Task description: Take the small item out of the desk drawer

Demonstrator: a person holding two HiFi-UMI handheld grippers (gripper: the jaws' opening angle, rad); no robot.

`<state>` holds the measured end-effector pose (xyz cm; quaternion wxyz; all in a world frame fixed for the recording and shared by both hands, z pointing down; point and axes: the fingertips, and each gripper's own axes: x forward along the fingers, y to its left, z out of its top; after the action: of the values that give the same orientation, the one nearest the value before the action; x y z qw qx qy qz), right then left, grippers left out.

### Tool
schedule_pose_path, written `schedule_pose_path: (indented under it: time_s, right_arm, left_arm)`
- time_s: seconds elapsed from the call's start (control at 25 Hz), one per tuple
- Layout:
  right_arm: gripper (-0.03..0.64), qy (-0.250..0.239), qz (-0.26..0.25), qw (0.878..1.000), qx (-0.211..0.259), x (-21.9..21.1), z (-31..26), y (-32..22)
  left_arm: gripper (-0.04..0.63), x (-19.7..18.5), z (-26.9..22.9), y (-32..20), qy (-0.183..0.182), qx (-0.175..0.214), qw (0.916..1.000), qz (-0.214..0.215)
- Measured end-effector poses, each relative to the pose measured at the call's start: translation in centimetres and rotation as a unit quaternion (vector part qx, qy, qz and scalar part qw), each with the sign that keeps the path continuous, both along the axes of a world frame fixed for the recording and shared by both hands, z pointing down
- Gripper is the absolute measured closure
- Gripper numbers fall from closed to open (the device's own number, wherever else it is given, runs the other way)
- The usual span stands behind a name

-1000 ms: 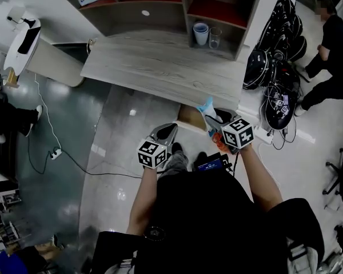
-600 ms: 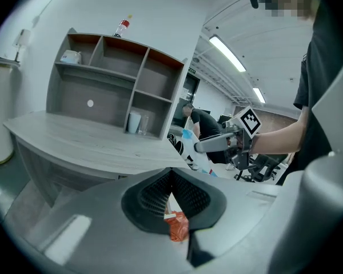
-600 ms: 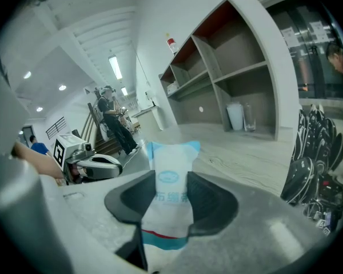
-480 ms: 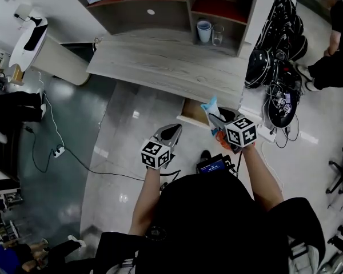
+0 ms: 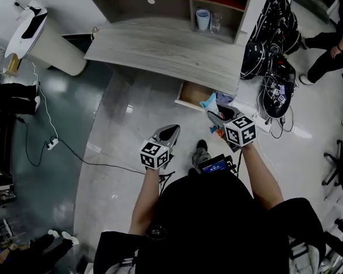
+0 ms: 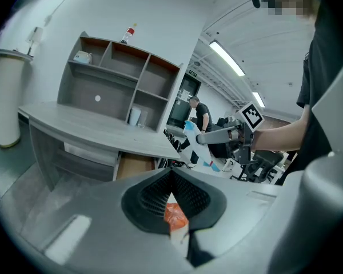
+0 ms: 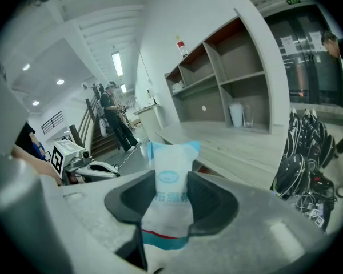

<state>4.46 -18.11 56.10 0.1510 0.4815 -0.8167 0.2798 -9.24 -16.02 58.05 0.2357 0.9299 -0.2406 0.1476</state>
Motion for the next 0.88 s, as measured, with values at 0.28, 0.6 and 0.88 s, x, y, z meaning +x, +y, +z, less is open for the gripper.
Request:
schedule_pose_path:
  time_s: [0.28, 0.6, 0.88]
  right_arm:
    - [0.443, 0.007, 0.009, 1.0, 0.005, -1.6, -0.6, 5.8]
    - [0.443, 0.016, 0.035, 0.999, 0.016, -2.0, -1.4, 12.0]
    - [0.443, 0.022, 0.058, 0.998, 0.007, -1.5, -0.6, 16.9]
  left_arm:
    - [0.595, -0.6, 0.6, 5.9, 0.012, -0.006, 0.9998, 0.015]
    - [0.595, 0.4, 1.0, 11.5, 0.027, -0.009, 0.9992, 0.029]
    - [0.595, 1.0, 2.0, 15.7, 0.027, -0.019, 0.9978, 0.057]
